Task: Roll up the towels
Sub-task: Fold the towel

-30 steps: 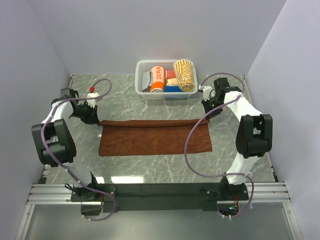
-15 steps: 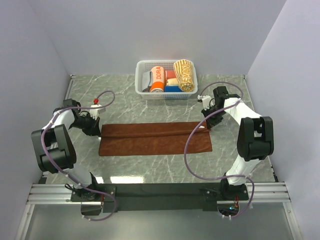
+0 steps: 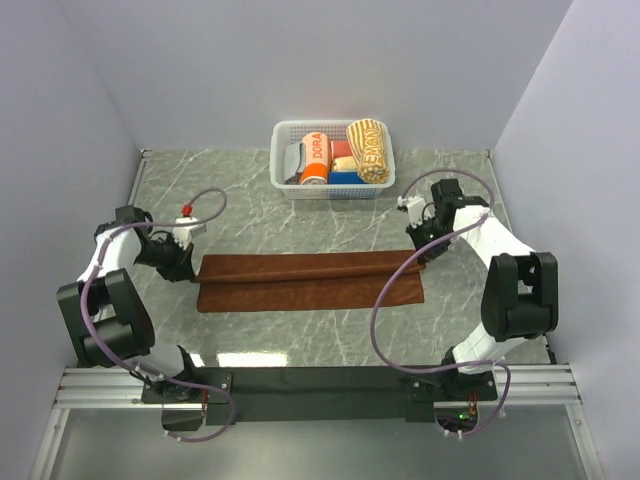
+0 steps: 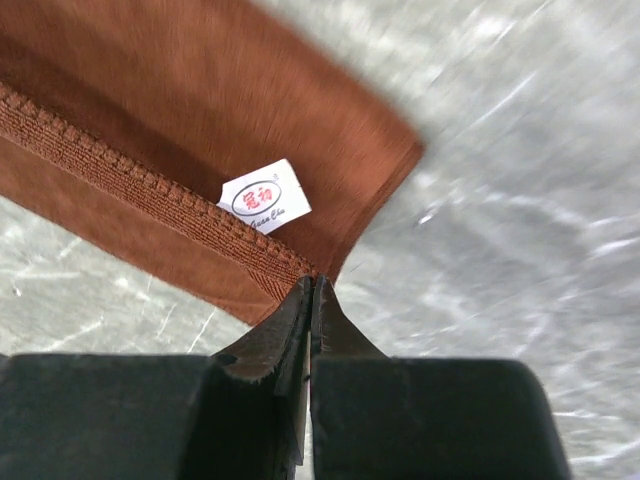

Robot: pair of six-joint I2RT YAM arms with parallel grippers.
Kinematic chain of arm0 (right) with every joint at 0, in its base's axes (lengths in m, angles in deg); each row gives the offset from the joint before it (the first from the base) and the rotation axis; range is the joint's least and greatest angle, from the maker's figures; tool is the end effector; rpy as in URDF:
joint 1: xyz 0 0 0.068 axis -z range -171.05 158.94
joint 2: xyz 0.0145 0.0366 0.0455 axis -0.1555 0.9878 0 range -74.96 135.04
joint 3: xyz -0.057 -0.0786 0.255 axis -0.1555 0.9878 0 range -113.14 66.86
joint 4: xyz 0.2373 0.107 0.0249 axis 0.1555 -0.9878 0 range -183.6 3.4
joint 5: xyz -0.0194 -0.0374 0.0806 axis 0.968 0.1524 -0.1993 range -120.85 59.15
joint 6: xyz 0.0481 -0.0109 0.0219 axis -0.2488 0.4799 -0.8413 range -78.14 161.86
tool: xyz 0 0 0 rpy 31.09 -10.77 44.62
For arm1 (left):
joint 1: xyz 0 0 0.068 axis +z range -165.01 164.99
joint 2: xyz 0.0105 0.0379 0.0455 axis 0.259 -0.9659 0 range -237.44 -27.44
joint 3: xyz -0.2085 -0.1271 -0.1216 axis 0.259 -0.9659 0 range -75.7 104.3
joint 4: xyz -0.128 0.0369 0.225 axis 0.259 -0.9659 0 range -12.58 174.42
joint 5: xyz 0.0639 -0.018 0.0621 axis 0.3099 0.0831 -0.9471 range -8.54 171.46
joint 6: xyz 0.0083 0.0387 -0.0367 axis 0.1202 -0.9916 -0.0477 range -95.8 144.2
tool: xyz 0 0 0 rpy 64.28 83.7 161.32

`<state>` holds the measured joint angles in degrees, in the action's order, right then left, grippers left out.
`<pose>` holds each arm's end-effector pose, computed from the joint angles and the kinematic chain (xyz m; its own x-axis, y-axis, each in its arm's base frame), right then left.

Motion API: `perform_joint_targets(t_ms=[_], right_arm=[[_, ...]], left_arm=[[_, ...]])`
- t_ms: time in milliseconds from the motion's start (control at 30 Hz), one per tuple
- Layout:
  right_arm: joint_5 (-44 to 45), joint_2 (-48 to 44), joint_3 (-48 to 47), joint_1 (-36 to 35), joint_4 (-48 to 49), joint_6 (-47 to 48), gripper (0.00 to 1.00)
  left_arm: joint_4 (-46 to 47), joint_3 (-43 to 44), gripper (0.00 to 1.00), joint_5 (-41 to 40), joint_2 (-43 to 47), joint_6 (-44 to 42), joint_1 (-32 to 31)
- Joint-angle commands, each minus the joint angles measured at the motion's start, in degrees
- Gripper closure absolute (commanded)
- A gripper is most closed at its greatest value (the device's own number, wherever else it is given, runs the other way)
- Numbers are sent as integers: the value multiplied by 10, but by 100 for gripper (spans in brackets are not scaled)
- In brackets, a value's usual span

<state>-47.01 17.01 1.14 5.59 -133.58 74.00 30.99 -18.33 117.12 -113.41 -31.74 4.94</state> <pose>0.3055 0.0279 0.2192 -0.7367 -0.5551 -0.3862 -0.6240 0.7781 0.0721 0.2510 0.0690 0.2102 -0.6881 0.4663 -0.5559 0.6585 0.7230 -0.2087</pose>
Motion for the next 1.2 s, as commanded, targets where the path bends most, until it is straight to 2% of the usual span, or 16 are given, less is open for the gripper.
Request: perform_joint_targets(t_ms=[0, 433, 867, 1167], right_arm=[[15, 8, 35, 0, 14, 0, 100], [22, 38, 58, -21, 44, -10, 100], [27, -39, 58, -19, -12, 23, 100], [25, -31, 102, -20, 7, 22, 100]], left_arm=[[4, -39, 99, -21, 17, -26, 3], [56, -66, 99, -27, -33, 28, -5], [-60, -22, 99, -10, 15, -27, 4], [-54, -55, 99, -14, 13, -34, 4]])
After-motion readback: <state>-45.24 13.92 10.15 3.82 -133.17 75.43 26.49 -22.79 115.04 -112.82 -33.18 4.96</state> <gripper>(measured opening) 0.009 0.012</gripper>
